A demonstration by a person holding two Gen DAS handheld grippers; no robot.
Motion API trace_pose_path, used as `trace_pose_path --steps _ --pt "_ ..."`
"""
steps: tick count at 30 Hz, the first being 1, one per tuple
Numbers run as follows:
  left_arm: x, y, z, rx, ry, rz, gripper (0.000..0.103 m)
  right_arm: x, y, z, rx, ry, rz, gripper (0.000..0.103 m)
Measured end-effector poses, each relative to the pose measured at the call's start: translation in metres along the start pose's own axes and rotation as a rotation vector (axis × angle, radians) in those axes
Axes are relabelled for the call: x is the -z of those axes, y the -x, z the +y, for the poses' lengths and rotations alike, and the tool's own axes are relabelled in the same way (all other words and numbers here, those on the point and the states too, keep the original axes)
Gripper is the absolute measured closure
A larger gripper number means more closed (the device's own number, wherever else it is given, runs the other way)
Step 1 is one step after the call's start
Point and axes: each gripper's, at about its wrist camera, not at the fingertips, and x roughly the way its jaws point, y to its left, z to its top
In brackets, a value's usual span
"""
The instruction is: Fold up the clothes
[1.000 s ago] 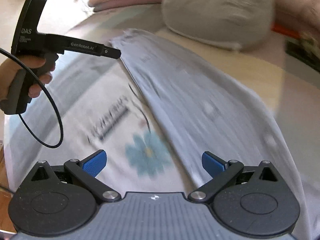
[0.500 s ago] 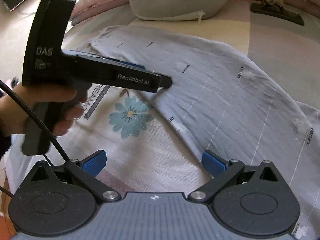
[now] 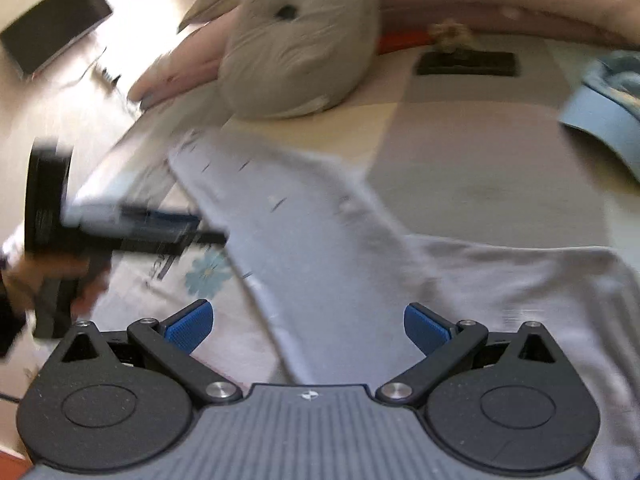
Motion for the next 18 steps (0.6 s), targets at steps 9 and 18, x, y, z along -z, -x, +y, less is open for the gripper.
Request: trace_pose_path --steps 9,18 --pt "-0.004 -0.004 -0.050 0.082 -0.038 0.020 0.039 -0.080 0.029 -0.119 0.062 0.020 0.066 0.000" --pt "-0.014 -0.023 -0.090 0.121 -0.137 0.018 0.039 -0.091 -0.020 -0.198 -0.193 -0.082 0.409 0.000"
